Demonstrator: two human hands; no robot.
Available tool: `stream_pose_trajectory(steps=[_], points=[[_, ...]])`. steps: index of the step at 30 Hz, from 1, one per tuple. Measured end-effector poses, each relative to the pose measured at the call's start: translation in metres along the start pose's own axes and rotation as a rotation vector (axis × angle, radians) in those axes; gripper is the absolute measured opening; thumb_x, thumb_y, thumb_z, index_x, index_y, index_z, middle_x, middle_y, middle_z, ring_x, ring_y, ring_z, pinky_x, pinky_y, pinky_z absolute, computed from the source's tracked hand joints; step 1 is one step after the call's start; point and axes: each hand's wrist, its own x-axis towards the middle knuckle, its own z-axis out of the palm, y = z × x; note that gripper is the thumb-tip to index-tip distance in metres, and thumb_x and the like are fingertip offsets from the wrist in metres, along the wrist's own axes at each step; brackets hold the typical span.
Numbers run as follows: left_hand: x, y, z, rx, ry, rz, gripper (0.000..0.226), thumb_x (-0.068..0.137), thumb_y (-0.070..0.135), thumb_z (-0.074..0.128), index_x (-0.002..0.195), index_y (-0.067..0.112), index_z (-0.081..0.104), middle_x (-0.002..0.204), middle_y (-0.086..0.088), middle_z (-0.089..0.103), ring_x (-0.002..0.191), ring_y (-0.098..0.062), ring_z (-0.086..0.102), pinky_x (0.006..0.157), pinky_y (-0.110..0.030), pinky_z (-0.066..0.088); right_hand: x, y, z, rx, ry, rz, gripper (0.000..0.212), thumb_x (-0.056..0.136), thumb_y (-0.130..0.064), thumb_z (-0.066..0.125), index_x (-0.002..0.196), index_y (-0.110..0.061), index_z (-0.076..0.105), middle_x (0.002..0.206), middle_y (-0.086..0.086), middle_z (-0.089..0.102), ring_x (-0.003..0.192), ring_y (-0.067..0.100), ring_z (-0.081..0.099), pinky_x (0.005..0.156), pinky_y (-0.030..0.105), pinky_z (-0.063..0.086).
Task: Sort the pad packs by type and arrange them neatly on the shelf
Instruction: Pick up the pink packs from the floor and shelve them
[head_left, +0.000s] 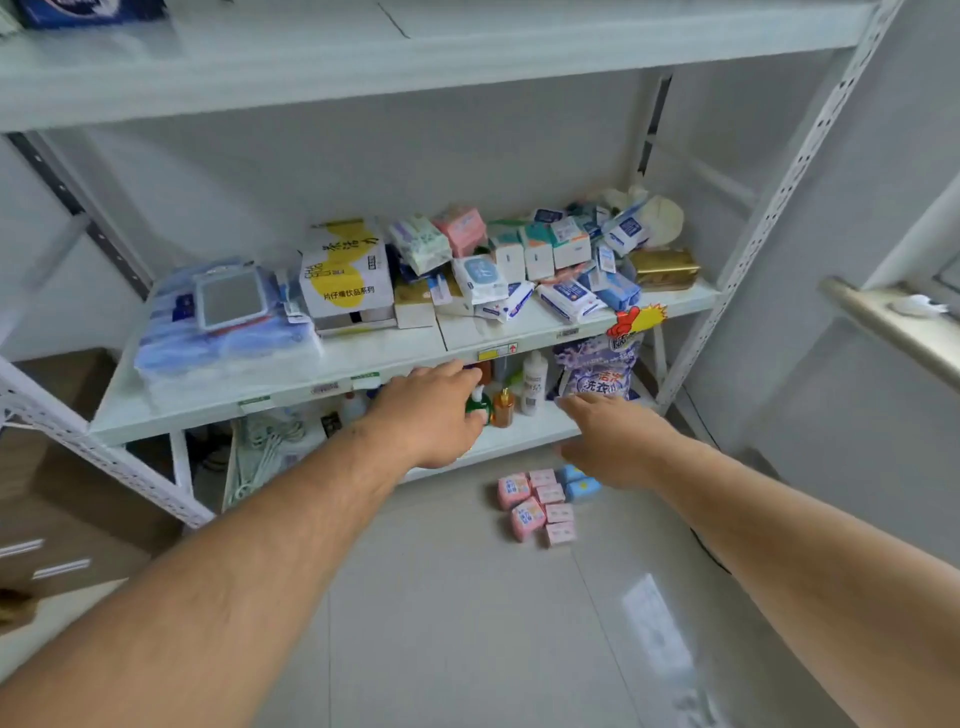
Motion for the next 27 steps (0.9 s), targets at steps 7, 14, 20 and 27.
stream_pose_trajectory(steps=[7, 14, 20, 27], points=[[0.035, 0.091, 0.066, -0.014, -0.131, -0.037, 0.06, 0.098, 0.047, 0.042, 0.152, 0.025, 0.028, 0.16, 0.004, 0.028, 0.141, -0.024, 0.034, 0.11, -0.043, 0.037, -0.016, 0.106, 0.054, 0.059, -0.14, 0.035, 0.069, 0.099, -0.049, 0.052, 0.156, -0.022, 0.026, 0.158, 0.001, 0.037, 0.141, 0.026, 0.04, 0.109, 0.04, 0.039], [0.066, 0.132, 0.123, -0.024, -0.23, -0.12, 0.06, 0.097, 0.046, 0.045, 0.151, 0.026, 0.03, 0.157, 0.003, 0.032, 0.14, -0.023, 0.036, 0.11, -0.041, 0.036, 0.005, 0.174, 0.095, 0.039, -0.222, 0.015, 0.069, 0.097, -0.05, 0.053, 0.155, -0.023, 0.028, 0.154, 0.002, 0.042, 0.135, 0.027, 0.046, 0.105, 0.041, 0.045], [0.111, 0.111, 0.166, -0.066, -0.287, -0.14, 0.058, 0.096, 0.046, 0.045, 0.149, 0.024, 0.032, 0.152, 0.001, 0.039, 0.134, -0.025, 0.042, 0.106, -0.041, 0.04, 0.053, 0.191, 0.117, 0.026, -0.315, 0.017, 0.069, 0.096, -0.049, 0.055, 0.153, -0.021, 0.03, 0.153, 0.003, 0.043, 0.134, 0.027, 0.046, 0.106, 0.043, 0.046], [0.202, 0.052, 0.241, -0.137, -0.336, -0.143, 0.059, 0.097, 0.042, 0.046, 0.15, 0.024, 0.029, 0.154, 0.003, 0.035, 0.134, -0.025, 0.041, 0.105, -0.039, 0.041, 0.149, 0.197, 0.162, 0.013, -0.415, 0.027, 0.074, 0.096, -0.049, 0.057, 0.156, -0.023, 0.023, 0.157, 0.001, 0.036, 0.138, 0.025, 0.042, 0.108, 0.04, 0.043]])
